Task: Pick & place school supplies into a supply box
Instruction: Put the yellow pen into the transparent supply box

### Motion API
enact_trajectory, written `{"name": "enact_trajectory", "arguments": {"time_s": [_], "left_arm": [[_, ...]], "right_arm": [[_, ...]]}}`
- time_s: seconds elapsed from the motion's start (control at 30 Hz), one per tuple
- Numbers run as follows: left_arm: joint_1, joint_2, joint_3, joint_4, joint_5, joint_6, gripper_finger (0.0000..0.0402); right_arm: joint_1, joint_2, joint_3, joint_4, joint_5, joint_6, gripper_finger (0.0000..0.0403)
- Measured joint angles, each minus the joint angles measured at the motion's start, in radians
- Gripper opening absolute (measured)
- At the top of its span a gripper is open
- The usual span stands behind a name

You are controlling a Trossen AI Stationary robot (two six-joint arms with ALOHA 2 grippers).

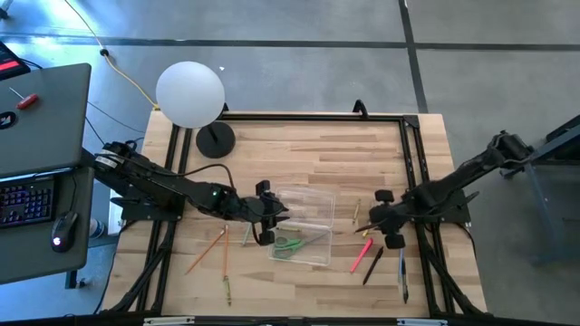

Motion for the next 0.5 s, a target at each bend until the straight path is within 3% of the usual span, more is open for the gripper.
{"name": "enact_trajectory", "arguments": {"time_s": [0.23,0.5], "left_arm": [[0.000,0.000,0.000,0.000,0.000,0.000,0.0136],[0.000,0.000,0.000,-0.001,0.000,-0.001,0.0136]], "right_arm": [[-0.003,0.182,0.003,0.108,0.050,-0.047,0.0119],[-0.002,0.253,0.004,0.143,0.032,-0.114,0.0119]]}}
